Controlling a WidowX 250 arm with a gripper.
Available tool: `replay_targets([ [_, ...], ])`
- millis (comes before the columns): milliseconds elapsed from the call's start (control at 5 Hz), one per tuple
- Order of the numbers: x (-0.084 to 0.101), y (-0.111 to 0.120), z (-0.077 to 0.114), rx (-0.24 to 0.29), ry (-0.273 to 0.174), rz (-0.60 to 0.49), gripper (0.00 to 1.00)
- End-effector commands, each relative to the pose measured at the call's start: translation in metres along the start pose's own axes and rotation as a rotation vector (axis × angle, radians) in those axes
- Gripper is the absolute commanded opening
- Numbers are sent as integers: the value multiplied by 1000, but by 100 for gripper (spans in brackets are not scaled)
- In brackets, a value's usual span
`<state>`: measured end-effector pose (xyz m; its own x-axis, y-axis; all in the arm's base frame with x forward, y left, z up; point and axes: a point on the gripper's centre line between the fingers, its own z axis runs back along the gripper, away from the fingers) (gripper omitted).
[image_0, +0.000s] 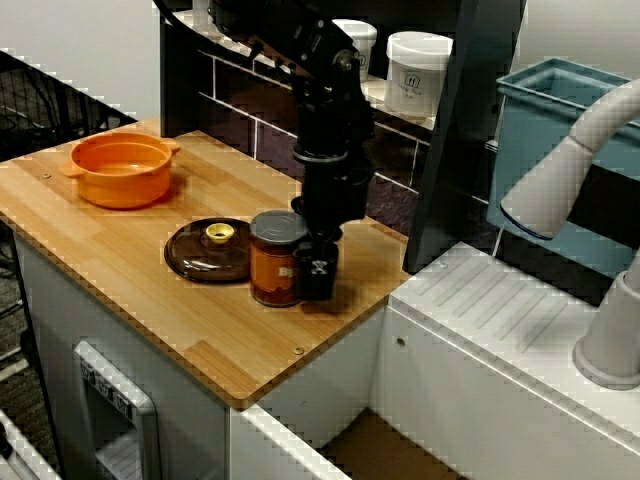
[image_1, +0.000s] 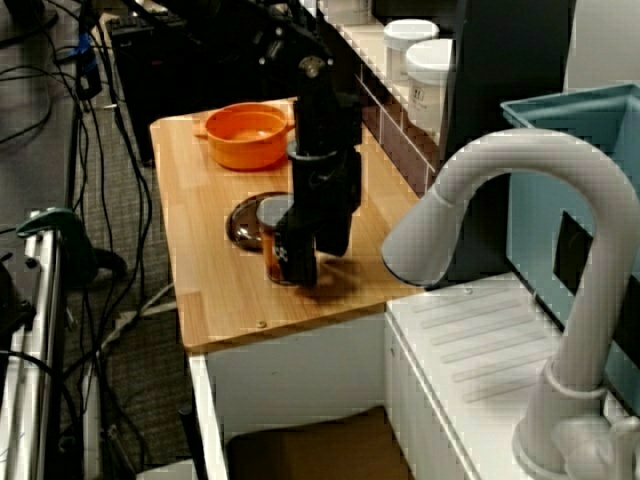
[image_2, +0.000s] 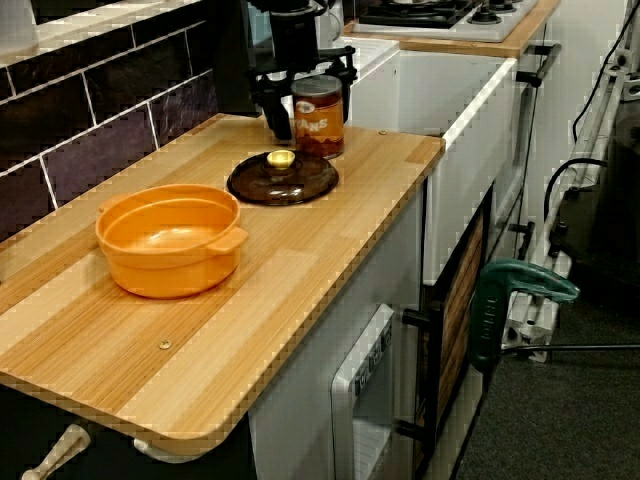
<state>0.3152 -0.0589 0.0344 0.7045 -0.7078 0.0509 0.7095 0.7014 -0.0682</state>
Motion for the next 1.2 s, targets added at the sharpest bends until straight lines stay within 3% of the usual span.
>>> replay_targets([
  [0,-28,32,34,27,-1,-40,100],
  [600,-50,49,51,41,-7,-3,100],
  [1000,-52,47,49,23,-5,14,100],
])
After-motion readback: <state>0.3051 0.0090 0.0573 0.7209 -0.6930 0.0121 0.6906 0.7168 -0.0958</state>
